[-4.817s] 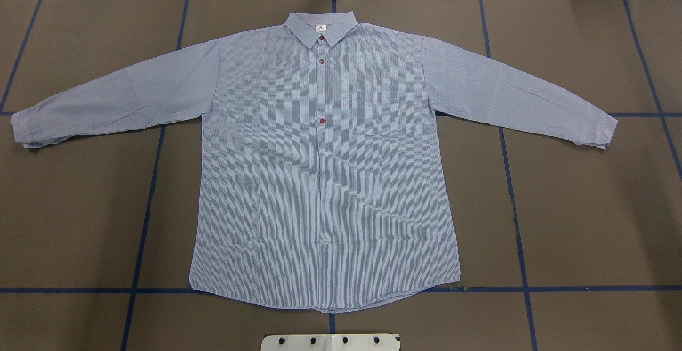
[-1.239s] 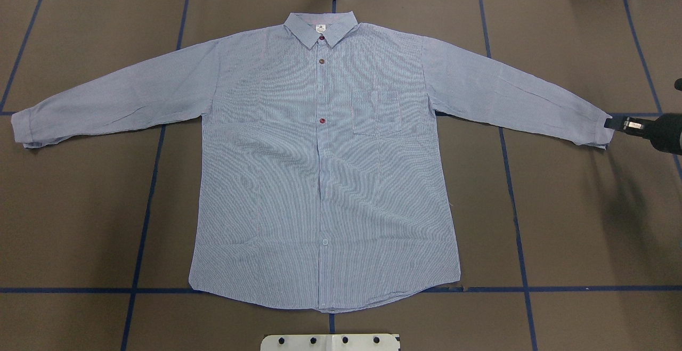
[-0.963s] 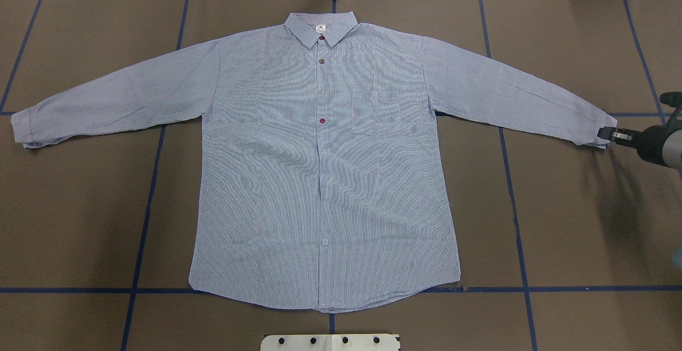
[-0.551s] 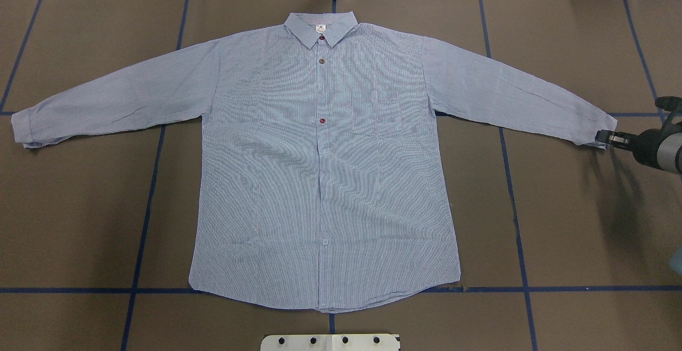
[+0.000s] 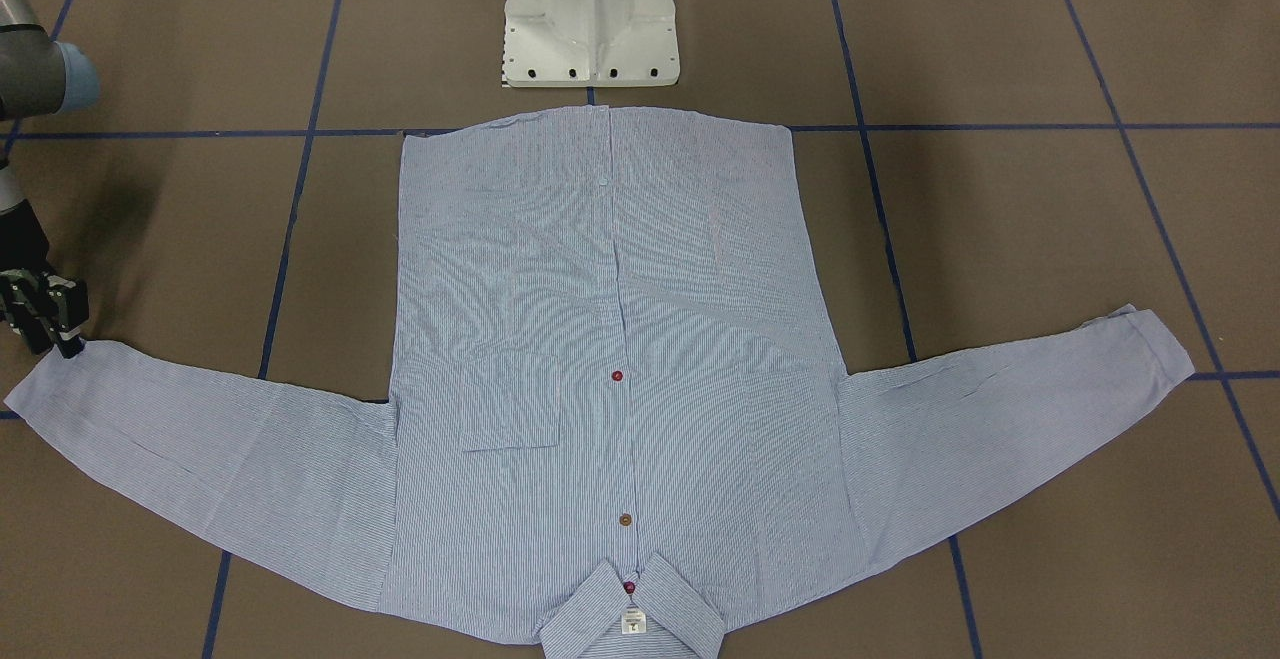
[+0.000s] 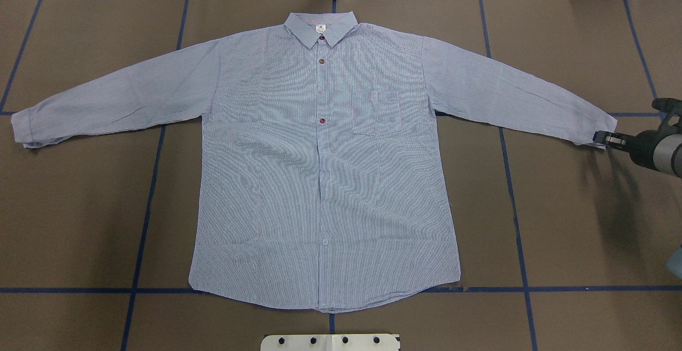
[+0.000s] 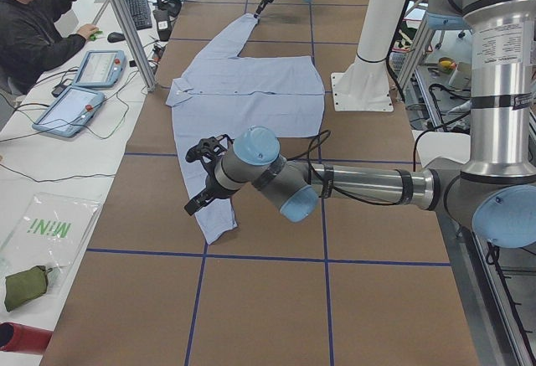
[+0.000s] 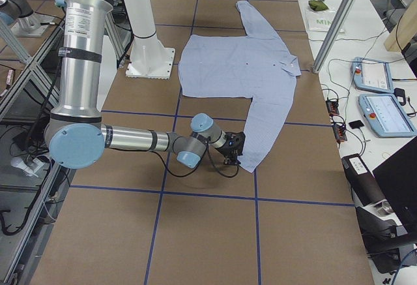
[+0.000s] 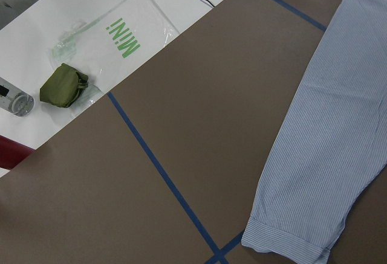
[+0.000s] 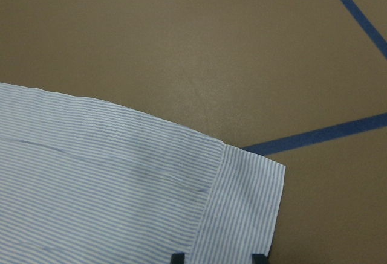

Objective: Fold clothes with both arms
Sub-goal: 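Lower the right gripper onto the sleeve cuff nearest it and grasp, then carry the grasped sleeve with the right gripper across the shirt front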

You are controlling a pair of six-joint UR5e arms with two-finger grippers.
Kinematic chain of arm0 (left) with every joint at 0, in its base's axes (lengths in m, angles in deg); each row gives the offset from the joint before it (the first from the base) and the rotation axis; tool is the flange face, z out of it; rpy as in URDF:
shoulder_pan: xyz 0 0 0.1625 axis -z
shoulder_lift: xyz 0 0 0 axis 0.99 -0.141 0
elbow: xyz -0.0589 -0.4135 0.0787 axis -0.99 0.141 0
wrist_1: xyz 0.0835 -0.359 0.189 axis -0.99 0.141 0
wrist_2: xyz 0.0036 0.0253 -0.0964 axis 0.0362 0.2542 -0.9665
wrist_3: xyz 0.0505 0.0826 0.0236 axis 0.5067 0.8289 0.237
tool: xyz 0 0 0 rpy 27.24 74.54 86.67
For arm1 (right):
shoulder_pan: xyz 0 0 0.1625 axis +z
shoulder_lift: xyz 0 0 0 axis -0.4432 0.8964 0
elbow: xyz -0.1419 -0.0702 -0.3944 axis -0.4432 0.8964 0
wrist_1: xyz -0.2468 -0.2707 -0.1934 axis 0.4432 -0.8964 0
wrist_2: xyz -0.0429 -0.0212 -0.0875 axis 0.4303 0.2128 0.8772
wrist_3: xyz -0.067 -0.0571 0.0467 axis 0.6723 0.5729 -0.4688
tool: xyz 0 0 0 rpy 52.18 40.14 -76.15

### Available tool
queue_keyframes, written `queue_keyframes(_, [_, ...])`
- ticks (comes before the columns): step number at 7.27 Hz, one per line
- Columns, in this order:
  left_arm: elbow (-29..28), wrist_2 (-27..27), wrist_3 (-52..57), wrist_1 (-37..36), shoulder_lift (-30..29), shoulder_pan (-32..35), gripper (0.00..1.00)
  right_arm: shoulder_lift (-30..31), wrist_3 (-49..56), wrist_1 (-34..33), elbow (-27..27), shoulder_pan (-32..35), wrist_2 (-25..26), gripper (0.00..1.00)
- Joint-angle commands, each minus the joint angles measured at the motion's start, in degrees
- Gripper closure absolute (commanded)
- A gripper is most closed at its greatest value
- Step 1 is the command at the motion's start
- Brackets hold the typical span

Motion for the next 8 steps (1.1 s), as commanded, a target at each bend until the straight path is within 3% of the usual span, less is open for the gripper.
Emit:
queue_keyframes(1, [-0.08, -0.47, 0.03, 0.02, 0.01, 0.0, 0.0, -0.29, -1.17, 0.12, -0.17, -0.12, -0.04, 1.0])
queue_keyframes(3, [-0.08, -0.47, 0.03, 0.02, -0.07, 0.0, 0.0, 0.32, -0.99, 0.21, -1.65, 0.06, -0.65, 1.0])
queue_keyframes(6, [-0.17, -0.55, 0.03, 0.02, 0.02, 0.0, 0.0, -0.89, -0.64, -3.71, -10.68, 1.63, -3.82, 1.0])
queue_keyframes(8, [-0.17, -0.55, 0.03, -0.06, 0.02, 0.0, 0.0, -13.66, -0.03, -12.31, -12.39, 1.21, -3.47, 1.0])
